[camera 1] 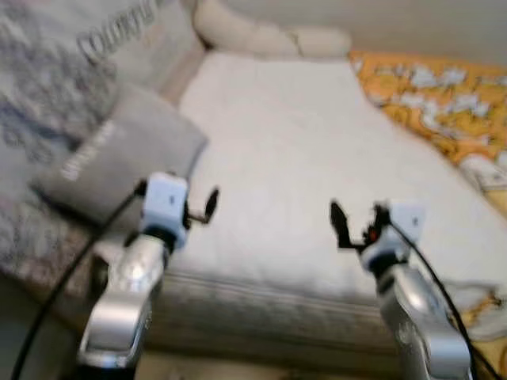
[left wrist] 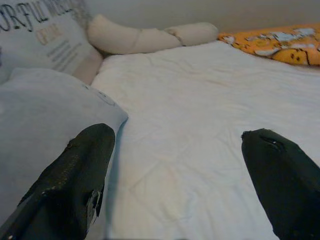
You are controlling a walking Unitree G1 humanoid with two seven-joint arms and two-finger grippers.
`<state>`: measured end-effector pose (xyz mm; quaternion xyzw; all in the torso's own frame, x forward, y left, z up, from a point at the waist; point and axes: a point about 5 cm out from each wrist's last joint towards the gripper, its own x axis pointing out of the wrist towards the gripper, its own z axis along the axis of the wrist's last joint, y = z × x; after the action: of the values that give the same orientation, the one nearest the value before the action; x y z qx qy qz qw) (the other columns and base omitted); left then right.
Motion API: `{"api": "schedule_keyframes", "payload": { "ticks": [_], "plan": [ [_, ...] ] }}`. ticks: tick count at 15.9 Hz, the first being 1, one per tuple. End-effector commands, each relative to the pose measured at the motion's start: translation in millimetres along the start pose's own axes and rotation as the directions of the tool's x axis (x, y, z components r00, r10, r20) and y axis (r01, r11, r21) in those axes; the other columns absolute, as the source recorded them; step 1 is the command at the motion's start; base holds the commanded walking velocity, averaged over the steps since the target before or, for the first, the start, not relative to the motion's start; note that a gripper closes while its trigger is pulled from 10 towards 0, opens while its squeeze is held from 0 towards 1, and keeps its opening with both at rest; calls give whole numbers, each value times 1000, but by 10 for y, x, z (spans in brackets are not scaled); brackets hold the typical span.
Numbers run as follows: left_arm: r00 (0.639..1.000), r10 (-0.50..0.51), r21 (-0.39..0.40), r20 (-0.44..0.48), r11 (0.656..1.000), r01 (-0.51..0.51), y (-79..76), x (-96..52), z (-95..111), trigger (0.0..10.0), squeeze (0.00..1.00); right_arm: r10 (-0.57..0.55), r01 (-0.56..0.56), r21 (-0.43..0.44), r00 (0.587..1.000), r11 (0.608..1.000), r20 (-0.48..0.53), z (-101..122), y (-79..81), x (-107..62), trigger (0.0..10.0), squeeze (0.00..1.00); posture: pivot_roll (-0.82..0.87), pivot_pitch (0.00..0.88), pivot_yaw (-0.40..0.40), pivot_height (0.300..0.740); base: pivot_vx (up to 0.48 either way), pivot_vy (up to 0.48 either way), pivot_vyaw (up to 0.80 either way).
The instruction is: Clean up the room
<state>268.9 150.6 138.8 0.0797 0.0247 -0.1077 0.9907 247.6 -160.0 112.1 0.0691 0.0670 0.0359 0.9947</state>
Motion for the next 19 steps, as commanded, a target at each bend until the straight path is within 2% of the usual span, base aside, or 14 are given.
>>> {"api": "schedule_keyframes", "payload": {
  "ticks": [1, 8, 12, 16, 19],
  "plan": [
    [1000, 0, -15, -1, 1000, 0, -37, 1, 15, 10000, 1000, -32, 32, -19, 999, 999, -9, 7, -72, 0, 10000, 1000, -150, 34, -15, 740, 0, -435, 0],
    [999, 42, -47, -17, 998, -43, 64, -40, -10, 10000, 1000, 12, -11, -55, 1000, 998, 24, 81, -44, 29, 10000, 1000, -139, 40, -25, 740, 0, -435, 0],
    [999, 47, -47, -19, 998, -48, 81, -44, -7, 10000, 1000, -71, 75, -135, 997, 988, 29, 87, -127, 73, 10000, 1000, -140, 40, -23, 740, 0, -435, 0],
    [996, 81, -89, -47, 992, -85, 132, -52, -36, 10000, 1000, -74, 77, -111, 997, 991, 30, 80, -153, 53, 10000, 1000, -137, 39, -24, 740, 0, -434, 0],
    [992, 106, -80, -72, 990, -112, 217, -124, -89, 10000, 1000, -56, 59, -114, 998, 992, 29, 78, -147, 66, 10000, 1000, -131, 33, -31, 740, 0, -428, 0]
  ]
}}
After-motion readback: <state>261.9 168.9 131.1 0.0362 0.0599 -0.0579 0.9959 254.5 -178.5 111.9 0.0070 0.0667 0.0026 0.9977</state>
